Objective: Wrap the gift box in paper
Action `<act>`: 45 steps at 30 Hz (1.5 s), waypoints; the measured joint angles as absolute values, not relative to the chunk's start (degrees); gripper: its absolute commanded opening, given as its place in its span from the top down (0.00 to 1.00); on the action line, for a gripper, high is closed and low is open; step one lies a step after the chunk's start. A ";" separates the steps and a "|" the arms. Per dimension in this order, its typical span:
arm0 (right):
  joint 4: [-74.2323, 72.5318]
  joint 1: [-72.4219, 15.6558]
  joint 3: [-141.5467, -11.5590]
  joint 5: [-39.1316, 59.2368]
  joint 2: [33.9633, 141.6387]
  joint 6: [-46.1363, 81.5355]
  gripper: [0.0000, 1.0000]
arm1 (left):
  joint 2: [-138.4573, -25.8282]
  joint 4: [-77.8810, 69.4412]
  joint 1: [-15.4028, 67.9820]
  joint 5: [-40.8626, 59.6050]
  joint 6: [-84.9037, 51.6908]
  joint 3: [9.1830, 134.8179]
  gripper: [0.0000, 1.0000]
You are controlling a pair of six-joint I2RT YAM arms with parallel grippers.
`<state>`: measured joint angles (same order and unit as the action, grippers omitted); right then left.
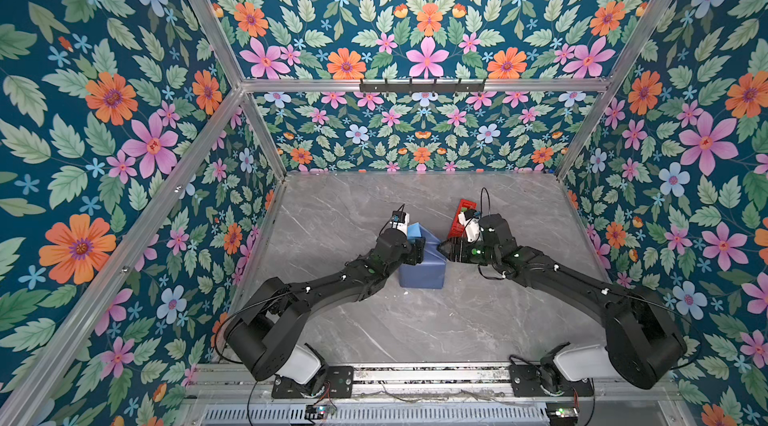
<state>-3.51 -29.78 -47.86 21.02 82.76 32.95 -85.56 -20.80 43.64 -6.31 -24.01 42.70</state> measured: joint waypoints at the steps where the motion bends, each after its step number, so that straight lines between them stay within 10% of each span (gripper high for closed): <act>1: -3.79 -29.76 -48.60 21.19 83.96 32.93 0.36 | -85.54 -20.80 43.64 -6.31 -24.01 42.68 0.24; 26: -9.80 -28.91 -47.24 26.44 87.99 32.45 0.42 | -83.29 -18.33 43.66 -5.61 -24.08 42.59 0.21; 45: -12.64 -28.93 -45.69 25.28 87.68 32.80 0.43 | -53.12 -5.76 33.43 -4.40 -29.67 32.45 0.21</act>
